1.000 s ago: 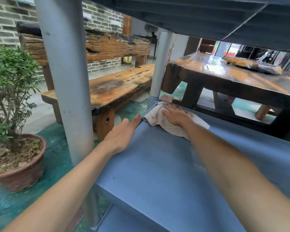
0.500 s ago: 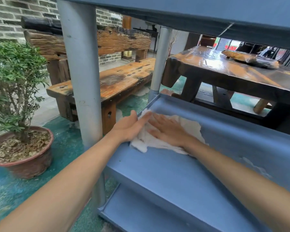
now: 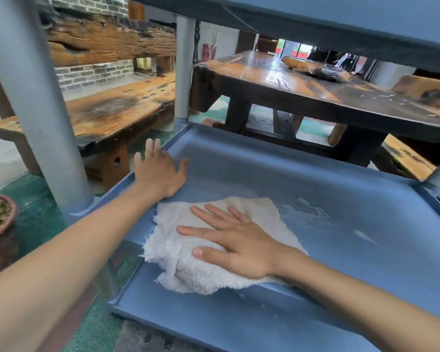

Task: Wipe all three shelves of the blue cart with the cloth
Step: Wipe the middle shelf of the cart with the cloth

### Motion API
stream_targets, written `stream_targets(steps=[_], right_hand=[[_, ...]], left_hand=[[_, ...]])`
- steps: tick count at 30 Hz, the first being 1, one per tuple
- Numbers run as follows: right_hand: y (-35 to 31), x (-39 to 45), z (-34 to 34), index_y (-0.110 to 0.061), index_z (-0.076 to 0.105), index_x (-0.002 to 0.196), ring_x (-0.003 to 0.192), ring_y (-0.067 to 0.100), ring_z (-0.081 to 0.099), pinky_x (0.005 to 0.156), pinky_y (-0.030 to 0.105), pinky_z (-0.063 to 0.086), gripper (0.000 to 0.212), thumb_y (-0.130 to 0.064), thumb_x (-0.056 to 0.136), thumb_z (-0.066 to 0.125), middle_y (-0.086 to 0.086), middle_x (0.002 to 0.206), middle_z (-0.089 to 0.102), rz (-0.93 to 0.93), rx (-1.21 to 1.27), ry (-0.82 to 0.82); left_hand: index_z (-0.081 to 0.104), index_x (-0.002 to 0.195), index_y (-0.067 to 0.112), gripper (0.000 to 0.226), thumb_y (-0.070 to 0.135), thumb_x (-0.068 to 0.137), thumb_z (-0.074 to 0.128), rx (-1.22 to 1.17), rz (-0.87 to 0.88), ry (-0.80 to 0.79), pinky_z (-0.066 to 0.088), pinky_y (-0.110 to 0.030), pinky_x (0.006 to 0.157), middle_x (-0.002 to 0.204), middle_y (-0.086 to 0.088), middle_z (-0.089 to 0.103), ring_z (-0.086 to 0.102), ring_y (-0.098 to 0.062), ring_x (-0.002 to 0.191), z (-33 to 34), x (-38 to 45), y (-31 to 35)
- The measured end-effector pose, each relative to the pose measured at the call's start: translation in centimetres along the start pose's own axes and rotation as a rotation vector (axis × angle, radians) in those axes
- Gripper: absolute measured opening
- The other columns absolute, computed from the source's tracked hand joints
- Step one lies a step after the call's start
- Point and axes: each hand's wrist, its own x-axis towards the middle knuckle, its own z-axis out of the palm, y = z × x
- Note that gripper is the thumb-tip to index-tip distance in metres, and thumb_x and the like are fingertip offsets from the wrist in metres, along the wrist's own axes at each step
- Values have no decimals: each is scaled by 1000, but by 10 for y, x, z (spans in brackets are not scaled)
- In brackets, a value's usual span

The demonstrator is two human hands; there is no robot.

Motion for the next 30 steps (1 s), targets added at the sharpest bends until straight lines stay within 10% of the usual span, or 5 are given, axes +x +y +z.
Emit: stream_targets(steps=[7, 11, 30], right_hand=[[20, 14, -9, -64, 16, 155, 159, 6, -6, 125, 35, -10, 57, -74, 101, 31, -23, 172, -1, 7, -55, 69], [54, 24, -18, -67, 14, 153, 160, 10, -4, 124, 34, -7, 59, -78, 98, 29, -20, 173, -1, 80, -43, 77], [289, 80, -92, -54, 15, 159, 157, 32, 23, 126, 55, 10, 65, -76, 98, 16, -11, 173, 18, 782, -77, 303]], left_hand=[[41, 149, 20, 75, 61, 99, 3, -347, 307, -278, 22, -45, 118, 158, -2, 38, 22, -23, 150, 21, -2, 74], [71, 105, 24, 114, 91, 70, -14, -405, 208, -204, 41, -41, 86, 119, -4, 69, 60, -28, 108, 15, 7, 68], [48, 59, 23, 78, 75, 88, -2, -235, 213, 23, 37, -36, 68, 64, 6, 46, 49, -28, 75, 30, 3, 70]])
